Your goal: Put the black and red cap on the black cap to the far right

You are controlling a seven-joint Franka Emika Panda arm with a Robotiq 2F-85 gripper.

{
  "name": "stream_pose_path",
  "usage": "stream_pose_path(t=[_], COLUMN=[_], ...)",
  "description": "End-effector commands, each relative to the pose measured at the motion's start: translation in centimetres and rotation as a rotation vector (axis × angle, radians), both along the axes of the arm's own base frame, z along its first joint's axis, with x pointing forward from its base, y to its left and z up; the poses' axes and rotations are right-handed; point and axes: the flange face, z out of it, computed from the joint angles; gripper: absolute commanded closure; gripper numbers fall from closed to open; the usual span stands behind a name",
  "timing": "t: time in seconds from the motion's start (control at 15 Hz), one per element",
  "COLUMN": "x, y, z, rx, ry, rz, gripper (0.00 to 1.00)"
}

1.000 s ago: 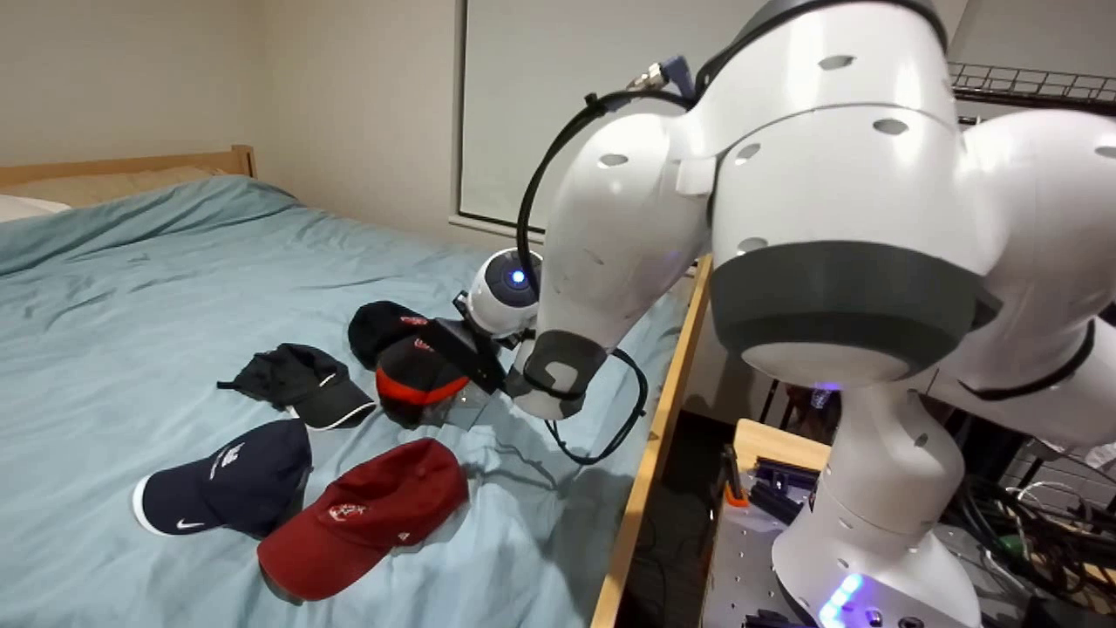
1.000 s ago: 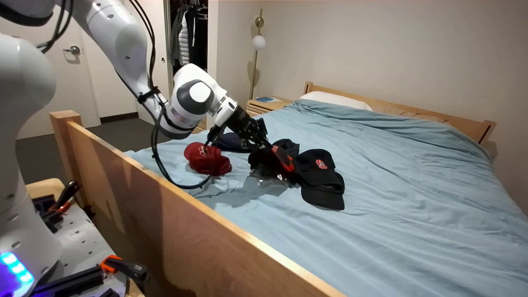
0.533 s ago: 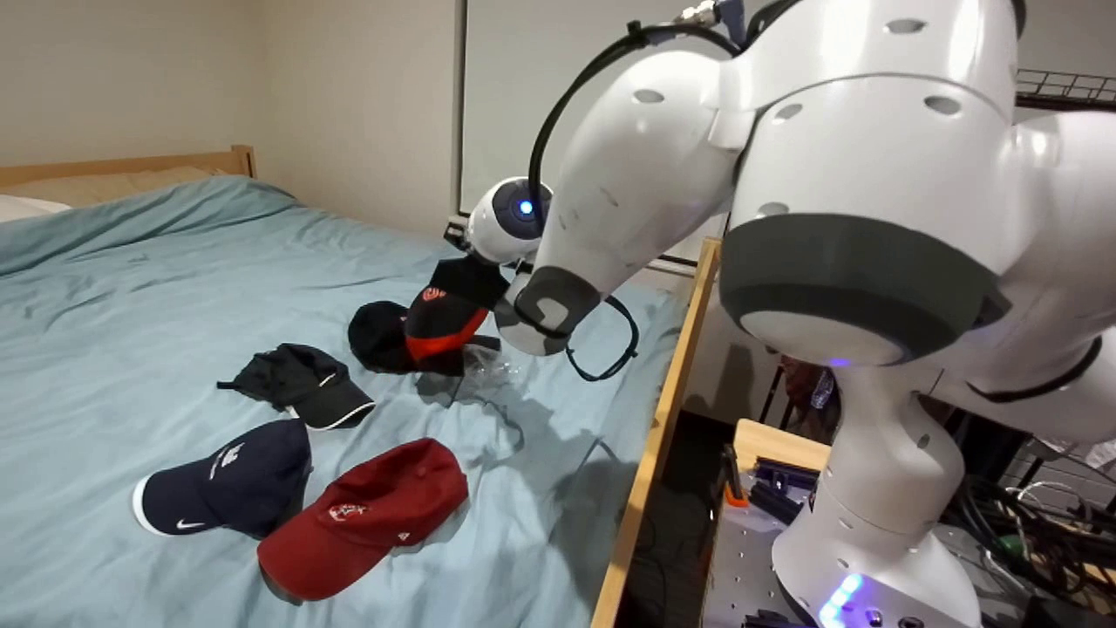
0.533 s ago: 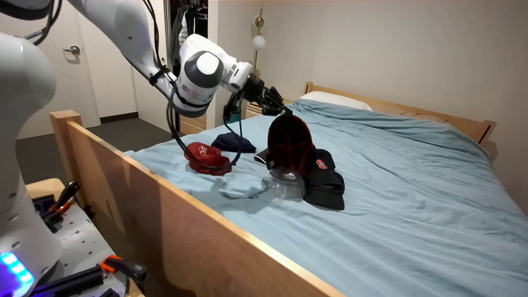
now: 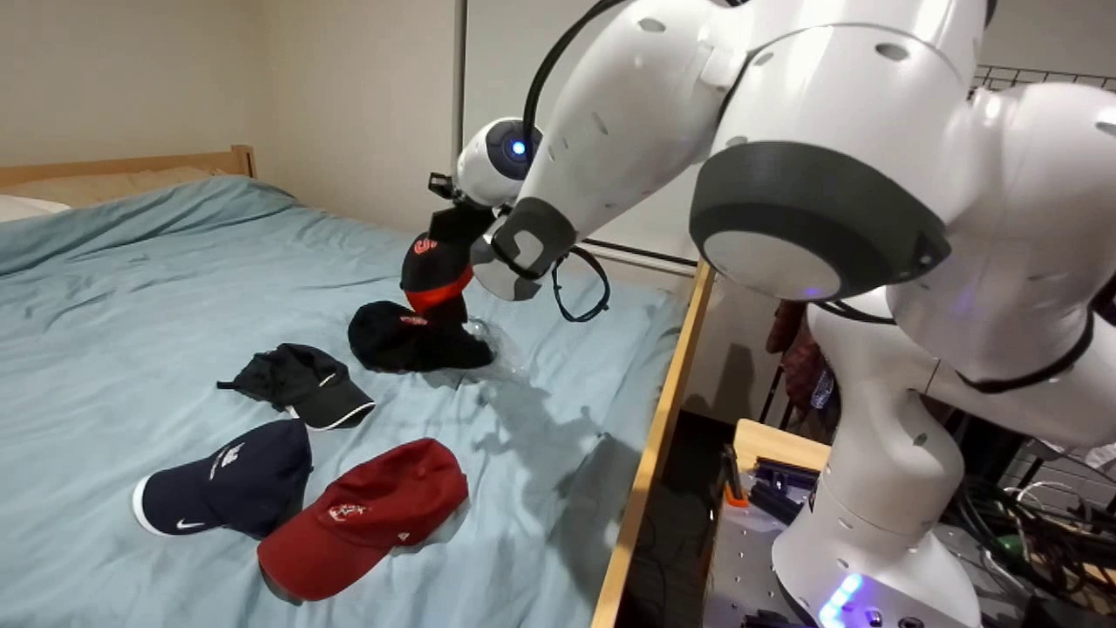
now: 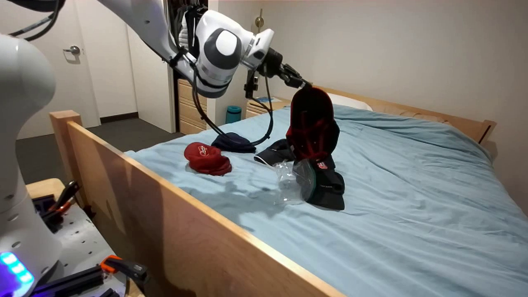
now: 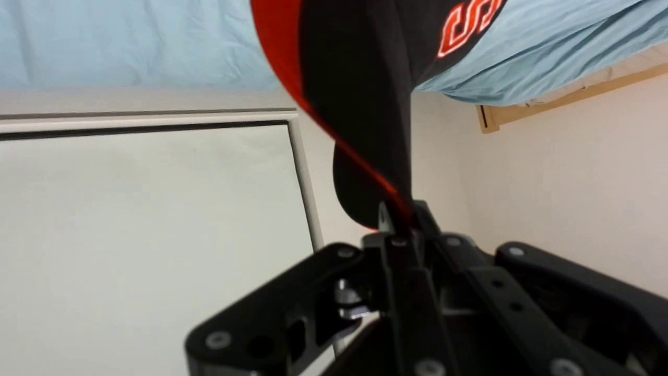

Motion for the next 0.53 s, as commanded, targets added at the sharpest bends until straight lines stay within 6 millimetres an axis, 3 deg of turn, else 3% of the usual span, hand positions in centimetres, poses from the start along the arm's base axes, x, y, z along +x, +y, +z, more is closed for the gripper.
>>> stream_pose_path(t=[0.0,0.2,0.47], x=[2.5,4.2,6.2], y=[-1.2,-2.1,-2.4], z=[3.0,4.6,5.0], rx=[-0.018,-0.013,0.018], ry=[0.014,0.017,0.029], rz=[0.084,0.155,0.257], gripper=[0.95,0.95,0.95])
